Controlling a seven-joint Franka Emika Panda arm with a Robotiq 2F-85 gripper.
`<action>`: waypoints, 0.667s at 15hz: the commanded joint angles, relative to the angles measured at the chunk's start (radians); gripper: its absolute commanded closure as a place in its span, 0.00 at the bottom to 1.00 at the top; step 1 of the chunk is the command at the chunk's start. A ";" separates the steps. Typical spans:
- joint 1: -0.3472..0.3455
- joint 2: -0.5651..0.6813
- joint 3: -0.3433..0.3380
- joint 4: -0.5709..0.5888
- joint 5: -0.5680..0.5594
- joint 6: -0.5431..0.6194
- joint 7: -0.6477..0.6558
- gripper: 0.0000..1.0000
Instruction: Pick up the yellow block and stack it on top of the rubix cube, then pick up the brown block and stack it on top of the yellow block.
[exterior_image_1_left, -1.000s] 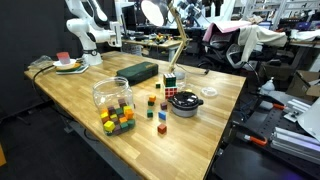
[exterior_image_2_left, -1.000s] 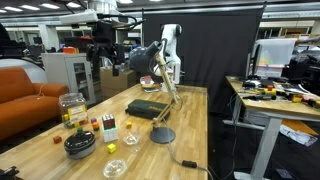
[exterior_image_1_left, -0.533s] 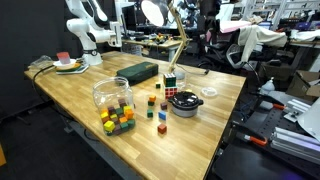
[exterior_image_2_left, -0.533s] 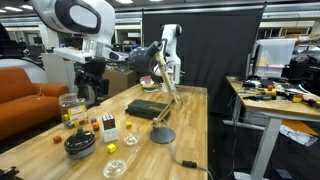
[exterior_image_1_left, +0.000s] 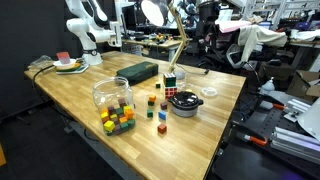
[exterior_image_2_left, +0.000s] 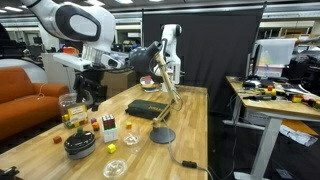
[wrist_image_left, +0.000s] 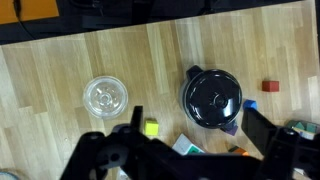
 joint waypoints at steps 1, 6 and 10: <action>-0.009 0.012 0.013 0.005 -0.003 0.004 0.002 0.00; 0.002 0.131 0.038 0.029 -0.043 0.024 -0.014 0.00; -0.002 0.172 0.059 0.017 -0.048 0.037 -0.010 0.00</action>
